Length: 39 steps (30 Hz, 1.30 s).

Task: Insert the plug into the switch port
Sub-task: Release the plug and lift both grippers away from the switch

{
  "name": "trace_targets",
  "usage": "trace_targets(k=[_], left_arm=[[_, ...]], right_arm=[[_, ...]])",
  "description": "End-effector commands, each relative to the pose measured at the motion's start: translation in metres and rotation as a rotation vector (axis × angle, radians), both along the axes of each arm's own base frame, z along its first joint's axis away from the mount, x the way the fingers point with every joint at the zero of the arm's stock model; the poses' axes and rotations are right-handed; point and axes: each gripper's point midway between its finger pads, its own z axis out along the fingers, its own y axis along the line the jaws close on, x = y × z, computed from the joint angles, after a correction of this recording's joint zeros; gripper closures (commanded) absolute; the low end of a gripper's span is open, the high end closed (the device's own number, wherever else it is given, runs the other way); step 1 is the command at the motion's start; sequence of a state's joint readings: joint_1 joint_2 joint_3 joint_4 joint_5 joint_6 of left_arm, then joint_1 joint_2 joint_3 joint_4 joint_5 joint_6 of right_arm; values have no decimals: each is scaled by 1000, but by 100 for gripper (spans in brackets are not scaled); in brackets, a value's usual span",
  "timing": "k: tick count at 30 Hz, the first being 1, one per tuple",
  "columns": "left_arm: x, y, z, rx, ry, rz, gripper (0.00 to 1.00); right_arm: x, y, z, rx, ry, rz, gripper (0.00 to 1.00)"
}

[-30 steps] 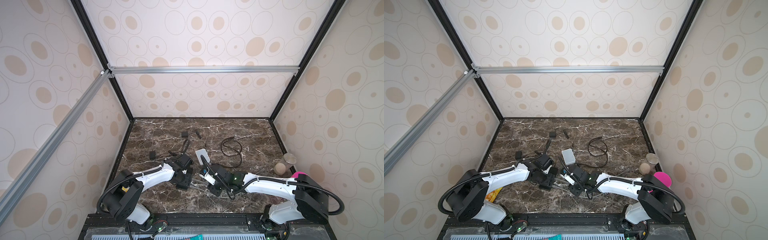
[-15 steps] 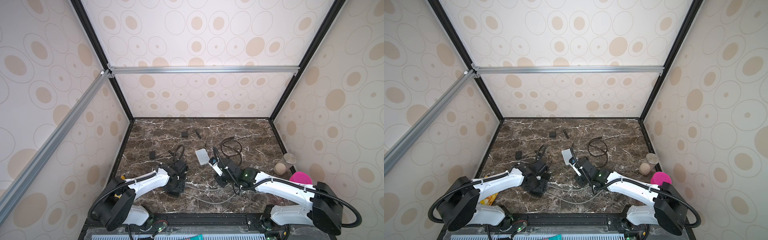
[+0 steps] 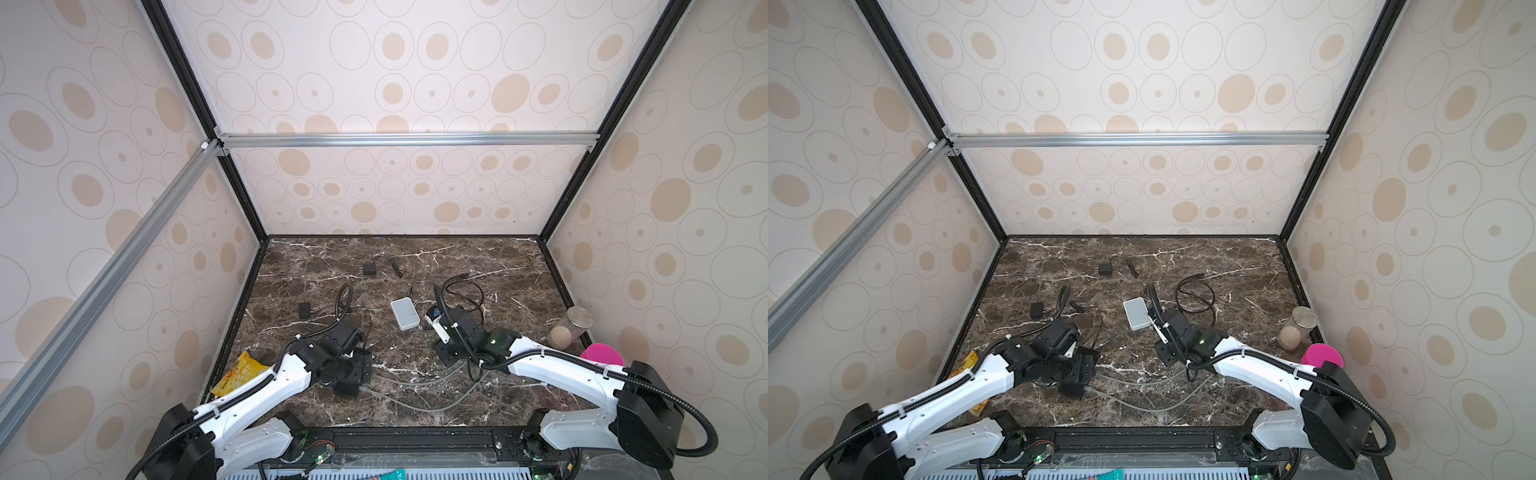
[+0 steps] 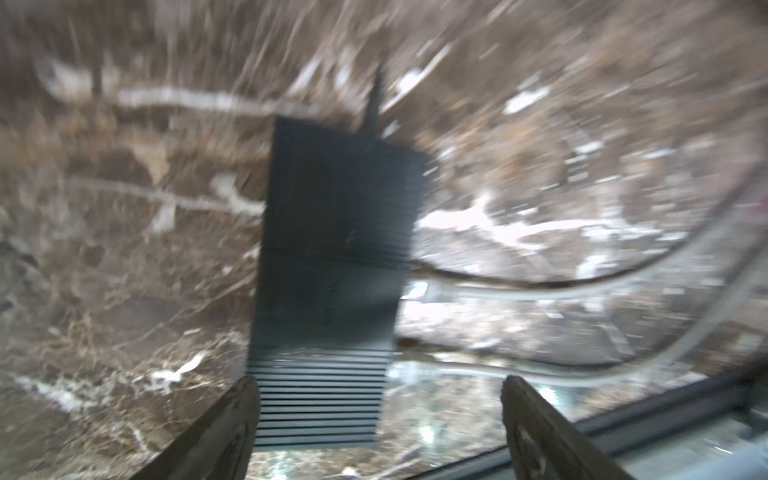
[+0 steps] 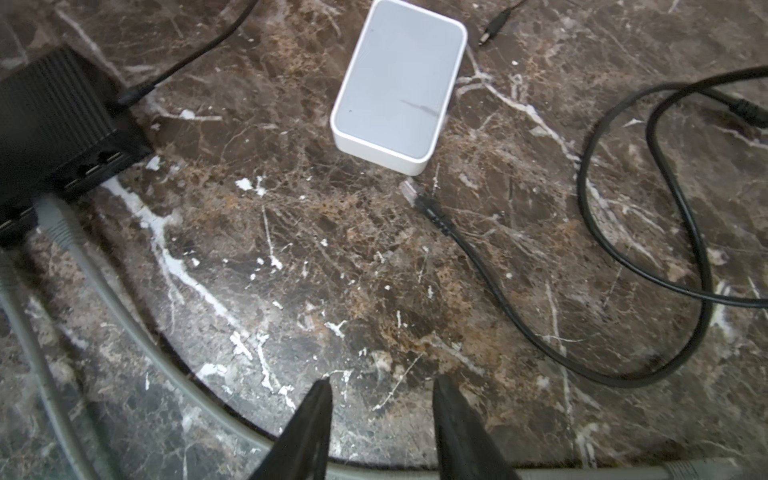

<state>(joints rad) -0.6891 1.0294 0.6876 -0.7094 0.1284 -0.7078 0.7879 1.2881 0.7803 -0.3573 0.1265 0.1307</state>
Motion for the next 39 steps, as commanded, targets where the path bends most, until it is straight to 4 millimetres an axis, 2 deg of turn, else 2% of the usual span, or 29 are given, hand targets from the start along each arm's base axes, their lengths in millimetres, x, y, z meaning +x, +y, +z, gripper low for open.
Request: trace_targets(k=[1,3,5,9,12,15,17,19,22,26,30,33,39], left_arm=[[30,-29,83,-180,-245,-58,2],[45,-34,114,-215,-368,-71,2],[64,-39,137,-235,-470,-62,2],[113,-65,159,-234,-573,-129,2],[169,-74,147,-140,-571,-145,3],[227,-73,127,-144,-522,-95,8],[255,-75,112,-205,-486,-65,14],[274,-79,96,-241,-461,-51,19],[286,-84,73,-243,-432,-72,25],[281,-82,52,-220,-424,-98,26],[282,-88,65,-228,-428,-146,25],[286,-83,73,-248,-438,-134,25],[297,-63,74,-306,-428,-78,27]], right_arm=[[11,-8,7,80,69,-71,57],[15,-14,5,95,117,-89,57],[19,-16,4,82,150,-97,57],[29,-9,2,60,195,-99,57],[46,1,5,75,220,-159,55],[76,-1,3,68,219,-372,54],[95,1,1,48,223,-465,55],[112,9,-3,34,231,-495,56],[142,27,-6,38,219,-517,58],[183,42,-17,0,195,-545,62],[215,55,-30,-36,178,-553,64],[234,59,-38,-68,159,-566,65],[253,58,-46,-67,130,-603,65]])
